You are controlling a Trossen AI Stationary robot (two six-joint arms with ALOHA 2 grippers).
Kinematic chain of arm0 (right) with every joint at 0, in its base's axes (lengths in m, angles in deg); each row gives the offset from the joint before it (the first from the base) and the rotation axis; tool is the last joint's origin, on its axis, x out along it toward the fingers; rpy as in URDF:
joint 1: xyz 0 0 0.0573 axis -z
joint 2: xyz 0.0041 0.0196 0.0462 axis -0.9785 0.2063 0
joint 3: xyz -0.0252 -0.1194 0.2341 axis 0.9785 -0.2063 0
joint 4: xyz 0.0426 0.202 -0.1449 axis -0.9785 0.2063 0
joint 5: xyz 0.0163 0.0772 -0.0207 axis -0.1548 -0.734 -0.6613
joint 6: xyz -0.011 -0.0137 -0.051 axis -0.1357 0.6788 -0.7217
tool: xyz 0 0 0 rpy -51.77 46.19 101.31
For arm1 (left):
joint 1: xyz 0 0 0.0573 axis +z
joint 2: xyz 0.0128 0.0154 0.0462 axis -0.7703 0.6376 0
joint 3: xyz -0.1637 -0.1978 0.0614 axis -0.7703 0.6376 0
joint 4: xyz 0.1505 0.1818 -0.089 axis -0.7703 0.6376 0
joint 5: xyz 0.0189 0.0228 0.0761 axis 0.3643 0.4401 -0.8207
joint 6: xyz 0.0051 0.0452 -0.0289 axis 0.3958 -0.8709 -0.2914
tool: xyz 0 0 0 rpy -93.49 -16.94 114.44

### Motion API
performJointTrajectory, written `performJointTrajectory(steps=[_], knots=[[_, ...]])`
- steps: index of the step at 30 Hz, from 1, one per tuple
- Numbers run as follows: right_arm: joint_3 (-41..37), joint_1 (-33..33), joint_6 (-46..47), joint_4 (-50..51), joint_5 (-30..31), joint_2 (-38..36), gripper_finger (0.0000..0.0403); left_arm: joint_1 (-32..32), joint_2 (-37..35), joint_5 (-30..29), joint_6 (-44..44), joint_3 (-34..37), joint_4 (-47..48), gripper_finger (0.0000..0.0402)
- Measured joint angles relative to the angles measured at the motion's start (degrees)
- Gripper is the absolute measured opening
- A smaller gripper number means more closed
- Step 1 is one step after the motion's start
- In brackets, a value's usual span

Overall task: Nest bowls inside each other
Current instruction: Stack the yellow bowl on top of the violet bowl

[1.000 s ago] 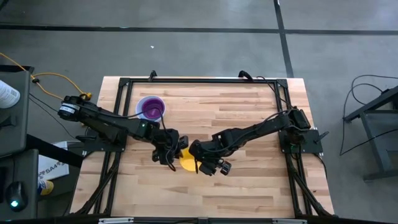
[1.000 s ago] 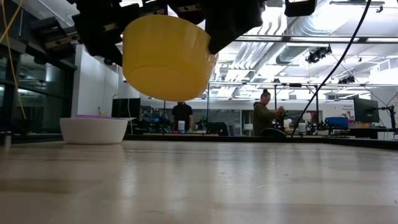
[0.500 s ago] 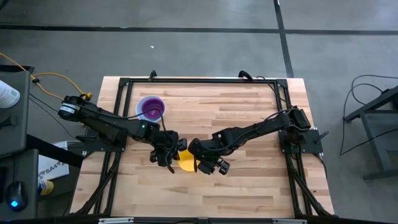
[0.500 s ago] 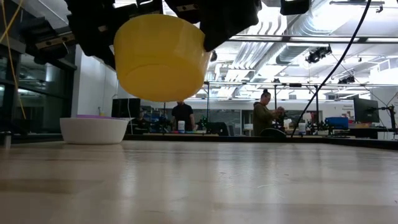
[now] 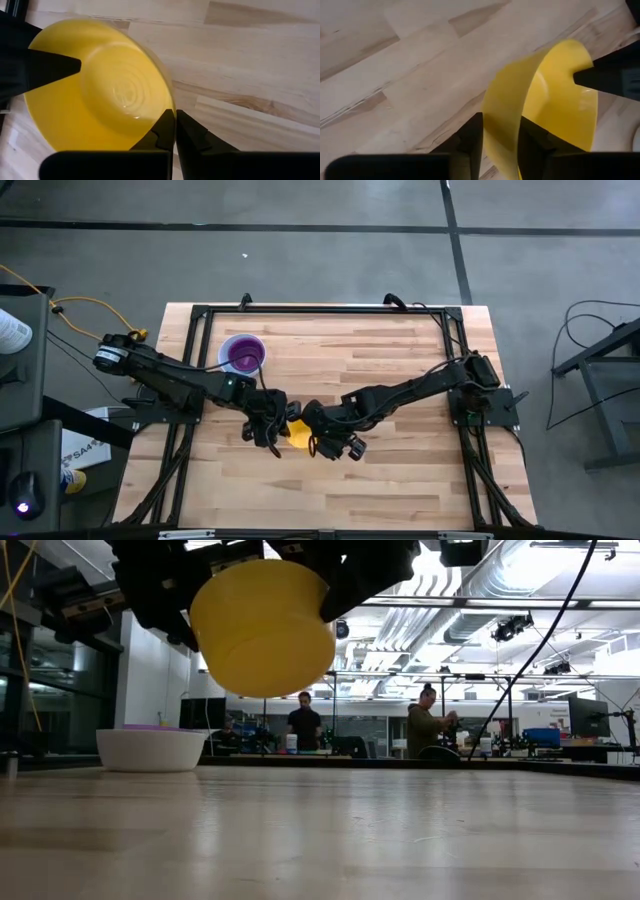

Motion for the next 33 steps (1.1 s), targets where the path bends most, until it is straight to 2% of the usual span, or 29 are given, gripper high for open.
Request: performJointTrajectory(steps=[14,23,29,33], knots=[[0.0,-0.4,1.8,-2.3,3.1,0.1,0.0129,0.0,0.0,1.1,0.8,0.0,0.8,0.0000],[0.0,-0.9,5.7,-3.6,7.7,0.0,0.0132,0.1,0.0,-2.1,4.9,-0.1,0.5,0.0000],[0.0,-1.2,6.9,-3.5,8.8,0.0,0.0132,0.1,0.0,-2.4,5.2,-0.2,0.5,0.0000],[0.0,-2.0,6.8,-3.3,12.2,0.0,0.0132,0.1,-0.1,-2.3,6.3,-0.2,0.3,0.0000]])
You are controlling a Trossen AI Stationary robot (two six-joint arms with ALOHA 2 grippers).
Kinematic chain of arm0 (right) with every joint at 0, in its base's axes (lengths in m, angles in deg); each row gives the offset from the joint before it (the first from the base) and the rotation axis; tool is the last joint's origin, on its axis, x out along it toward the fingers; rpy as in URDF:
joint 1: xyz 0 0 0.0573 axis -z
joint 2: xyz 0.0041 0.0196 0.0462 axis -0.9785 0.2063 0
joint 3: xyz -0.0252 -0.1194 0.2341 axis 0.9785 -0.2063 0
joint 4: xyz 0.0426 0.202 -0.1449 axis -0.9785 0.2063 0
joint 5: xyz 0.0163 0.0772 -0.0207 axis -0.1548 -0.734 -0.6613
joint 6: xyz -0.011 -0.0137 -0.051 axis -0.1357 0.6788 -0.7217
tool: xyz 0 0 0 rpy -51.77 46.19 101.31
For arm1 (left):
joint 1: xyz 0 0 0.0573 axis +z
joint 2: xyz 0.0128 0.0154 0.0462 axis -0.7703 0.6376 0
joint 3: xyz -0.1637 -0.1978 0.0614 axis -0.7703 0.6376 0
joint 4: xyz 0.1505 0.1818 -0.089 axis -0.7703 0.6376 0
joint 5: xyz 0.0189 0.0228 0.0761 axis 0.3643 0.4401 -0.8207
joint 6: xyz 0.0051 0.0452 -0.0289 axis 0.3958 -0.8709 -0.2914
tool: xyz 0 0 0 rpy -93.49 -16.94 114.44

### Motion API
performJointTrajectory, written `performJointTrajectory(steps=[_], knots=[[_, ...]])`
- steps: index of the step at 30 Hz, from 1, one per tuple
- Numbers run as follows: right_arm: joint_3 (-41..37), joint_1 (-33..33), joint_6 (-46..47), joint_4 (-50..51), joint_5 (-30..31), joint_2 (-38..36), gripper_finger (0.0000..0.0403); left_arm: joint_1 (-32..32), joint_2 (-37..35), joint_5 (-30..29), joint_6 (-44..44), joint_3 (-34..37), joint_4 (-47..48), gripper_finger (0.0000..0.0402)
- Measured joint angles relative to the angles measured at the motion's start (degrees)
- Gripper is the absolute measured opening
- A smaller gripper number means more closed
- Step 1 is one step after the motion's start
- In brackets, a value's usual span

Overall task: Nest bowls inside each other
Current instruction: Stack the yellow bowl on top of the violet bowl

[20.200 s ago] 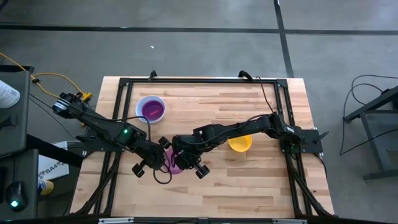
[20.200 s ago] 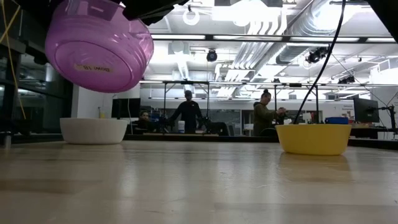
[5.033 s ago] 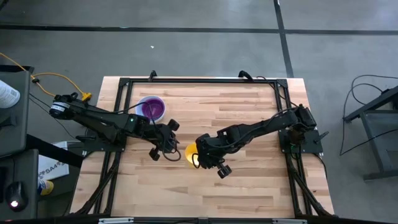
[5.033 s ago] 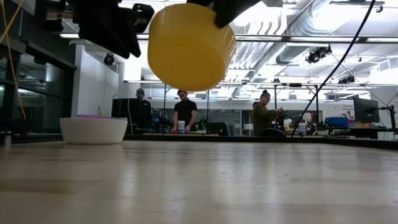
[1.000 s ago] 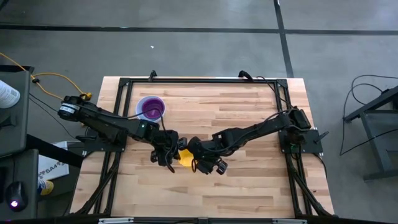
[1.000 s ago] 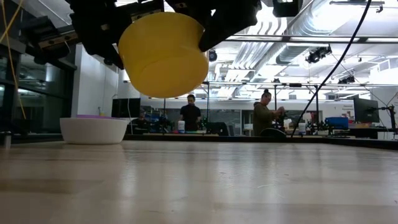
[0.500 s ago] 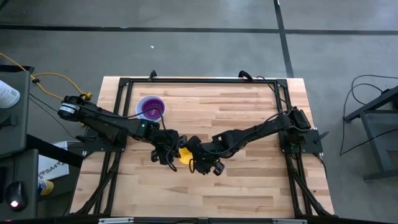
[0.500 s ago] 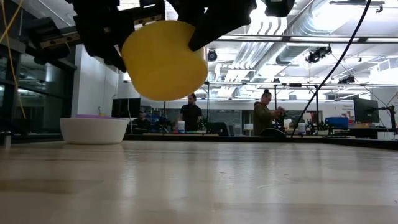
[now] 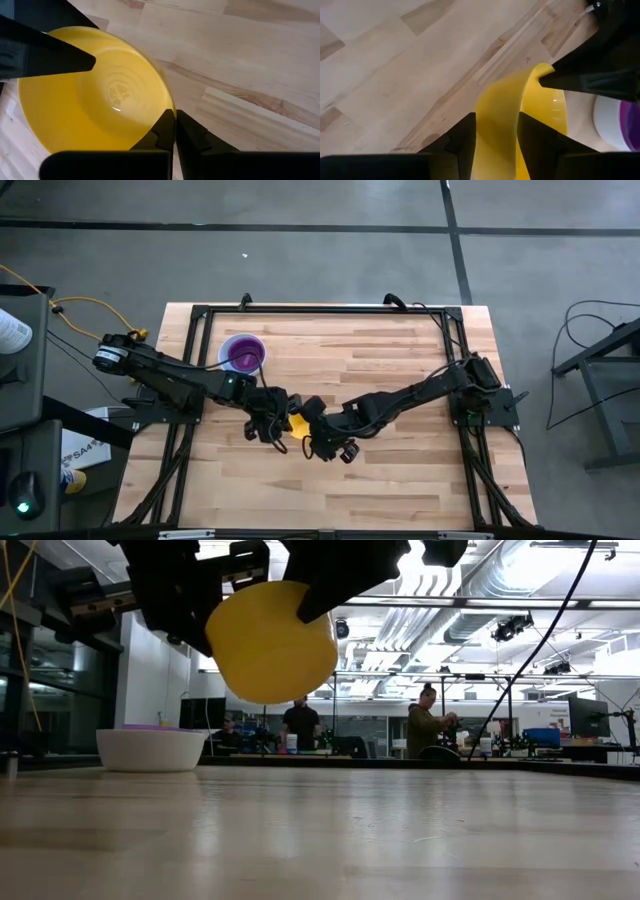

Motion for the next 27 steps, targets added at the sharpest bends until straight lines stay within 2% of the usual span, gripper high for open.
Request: performJointTrajectory(steps=[27], knots=[[0.1,-0.7,1.7,-0.3,3.8,-0.1,0.0132,0.0,-0.8,0.9,2.0,0.0,0.1,0.0000]])
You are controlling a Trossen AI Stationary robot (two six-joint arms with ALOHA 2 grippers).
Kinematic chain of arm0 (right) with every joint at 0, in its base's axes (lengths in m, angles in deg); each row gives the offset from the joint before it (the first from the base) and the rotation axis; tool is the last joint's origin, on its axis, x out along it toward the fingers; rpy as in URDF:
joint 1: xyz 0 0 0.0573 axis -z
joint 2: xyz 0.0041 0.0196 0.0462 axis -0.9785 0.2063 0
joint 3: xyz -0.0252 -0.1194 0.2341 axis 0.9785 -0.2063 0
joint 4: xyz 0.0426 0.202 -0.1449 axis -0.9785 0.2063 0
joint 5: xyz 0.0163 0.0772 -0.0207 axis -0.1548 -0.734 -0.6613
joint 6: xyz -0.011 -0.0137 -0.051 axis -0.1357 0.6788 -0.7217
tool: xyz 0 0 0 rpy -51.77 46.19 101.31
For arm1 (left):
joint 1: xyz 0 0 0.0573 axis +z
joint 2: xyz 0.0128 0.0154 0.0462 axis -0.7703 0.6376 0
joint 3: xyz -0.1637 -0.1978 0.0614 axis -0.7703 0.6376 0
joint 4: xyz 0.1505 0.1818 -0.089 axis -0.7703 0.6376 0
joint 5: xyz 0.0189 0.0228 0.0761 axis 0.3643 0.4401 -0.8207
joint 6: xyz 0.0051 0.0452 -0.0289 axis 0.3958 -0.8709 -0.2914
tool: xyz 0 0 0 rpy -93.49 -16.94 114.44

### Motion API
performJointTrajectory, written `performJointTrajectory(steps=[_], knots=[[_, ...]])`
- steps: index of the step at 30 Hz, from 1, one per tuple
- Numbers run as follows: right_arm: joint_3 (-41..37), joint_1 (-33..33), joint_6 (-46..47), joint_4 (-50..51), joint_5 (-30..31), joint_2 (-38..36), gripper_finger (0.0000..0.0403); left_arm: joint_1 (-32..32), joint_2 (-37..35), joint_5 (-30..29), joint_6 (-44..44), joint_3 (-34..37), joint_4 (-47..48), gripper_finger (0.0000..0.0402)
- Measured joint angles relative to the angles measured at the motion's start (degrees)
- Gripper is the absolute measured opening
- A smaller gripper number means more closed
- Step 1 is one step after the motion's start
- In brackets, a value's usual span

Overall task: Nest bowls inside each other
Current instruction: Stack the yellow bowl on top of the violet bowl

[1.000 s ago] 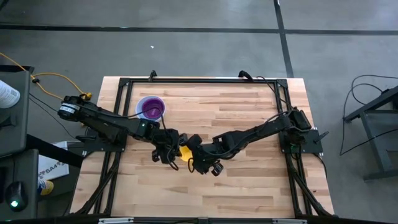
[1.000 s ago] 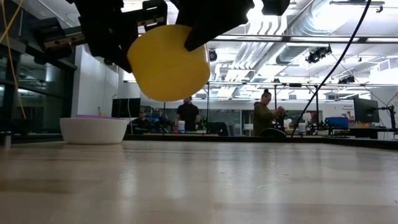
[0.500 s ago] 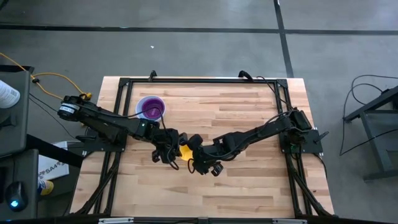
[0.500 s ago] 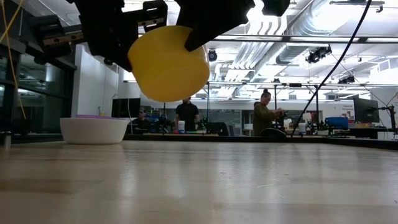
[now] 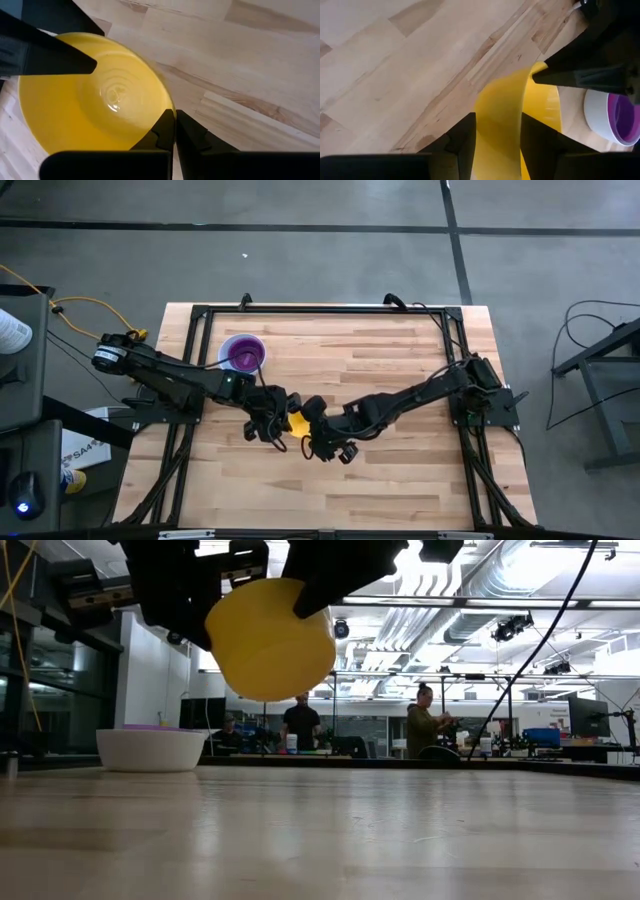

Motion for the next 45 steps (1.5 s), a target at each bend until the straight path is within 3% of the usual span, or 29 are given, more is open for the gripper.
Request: performJointTrajectory(steps=[7,26,35,45], knots=[[0.0,0.4,2.2,0.1,-6.4,0.0,0.0132,-1.4,0.0,0.4,-0.7,0.0,2.2,0.0000],[0.0,0.3,1.3,-0.1,-10.6,0.0,0.0132,-4.6,0.0,-0.6,4.0,0.0,5.0,0.0000],[0.0,0.3,2.0,0.3,-8.4,0.0,0.0132,-4.7,-0.3,-0.1,10.2,0.0,5.1,0.0000],[0.0,0.0,-10.1,2.0,0.0,0.0,0.0132,-5.0,-2.0,3.7,11.2,0.0,5.1,0.0000]])
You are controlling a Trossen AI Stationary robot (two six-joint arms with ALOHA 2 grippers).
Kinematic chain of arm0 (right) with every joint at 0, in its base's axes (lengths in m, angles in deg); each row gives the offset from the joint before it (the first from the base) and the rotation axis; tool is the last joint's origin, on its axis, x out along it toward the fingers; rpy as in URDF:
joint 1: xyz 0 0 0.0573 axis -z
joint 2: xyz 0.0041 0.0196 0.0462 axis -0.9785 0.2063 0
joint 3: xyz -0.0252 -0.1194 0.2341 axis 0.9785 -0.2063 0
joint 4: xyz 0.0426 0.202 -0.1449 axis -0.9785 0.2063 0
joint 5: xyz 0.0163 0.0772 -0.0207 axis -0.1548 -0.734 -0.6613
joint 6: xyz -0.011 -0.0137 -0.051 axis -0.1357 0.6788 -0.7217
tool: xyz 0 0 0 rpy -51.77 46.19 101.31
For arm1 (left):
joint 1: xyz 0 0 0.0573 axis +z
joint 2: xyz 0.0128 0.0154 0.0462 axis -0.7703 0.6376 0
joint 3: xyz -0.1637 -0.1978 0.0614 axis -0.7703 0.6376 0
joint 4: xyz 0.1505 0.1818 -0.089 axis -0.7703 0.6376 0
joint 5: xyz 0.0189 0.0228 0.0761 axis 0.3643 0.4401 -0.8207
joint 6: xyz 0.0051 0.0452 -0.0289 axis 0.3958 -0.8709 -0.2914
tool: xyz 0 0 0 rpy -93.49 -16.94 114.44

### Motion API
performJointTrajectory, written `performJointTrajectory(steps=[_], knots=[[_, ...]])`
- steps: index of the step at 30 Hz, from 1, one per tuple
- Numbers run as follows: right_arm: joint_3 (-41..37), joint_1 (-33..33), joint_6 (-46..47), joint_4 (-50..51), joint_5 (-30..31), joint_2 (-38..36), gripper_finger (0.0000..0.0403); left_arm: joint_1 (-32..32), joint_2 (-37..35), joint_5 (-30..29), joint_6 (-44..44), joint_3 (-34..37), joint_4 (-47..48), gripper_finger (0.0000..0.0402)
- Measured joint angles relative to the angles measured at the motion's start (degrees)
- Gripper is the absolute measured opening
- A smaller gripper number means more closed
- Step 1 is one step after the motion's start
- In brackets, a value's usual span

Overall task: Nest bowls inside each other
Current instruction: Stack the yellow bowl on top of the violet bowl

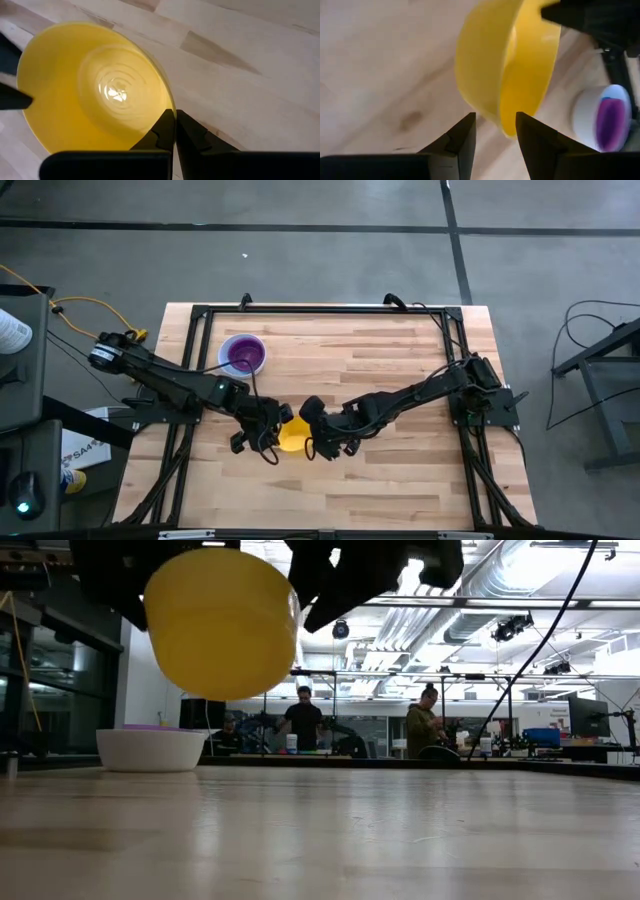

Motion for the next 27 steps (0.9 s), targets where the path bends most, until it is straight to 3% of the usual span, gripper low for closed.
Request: performJointTrajectory(steps=[13,16,21,27], knots=[[0.0,-0.8,-11.8,3.3,18.8,0.0,0.0132,0.0,-0.9,0.1,0.7,0.0,1.0,0.0000],[0.0,-0.9,-11.2,4.5,24.4,0.0,0.0132,0.0,-0.9,-4.0,1.6,0.0,2.2,0.0000],[0.0,-0.7,-2.1,2.8,32.6,0.0,0.0132,0.1,-0.9,-14.2,4.3,0.0,9.7,0.0000],[0.0,-0.3,10.0,7.6,37.7,-0.2,0.0132,0.1,-2.6,-25.2,9.2,-0.3,13.5,0.0000]])
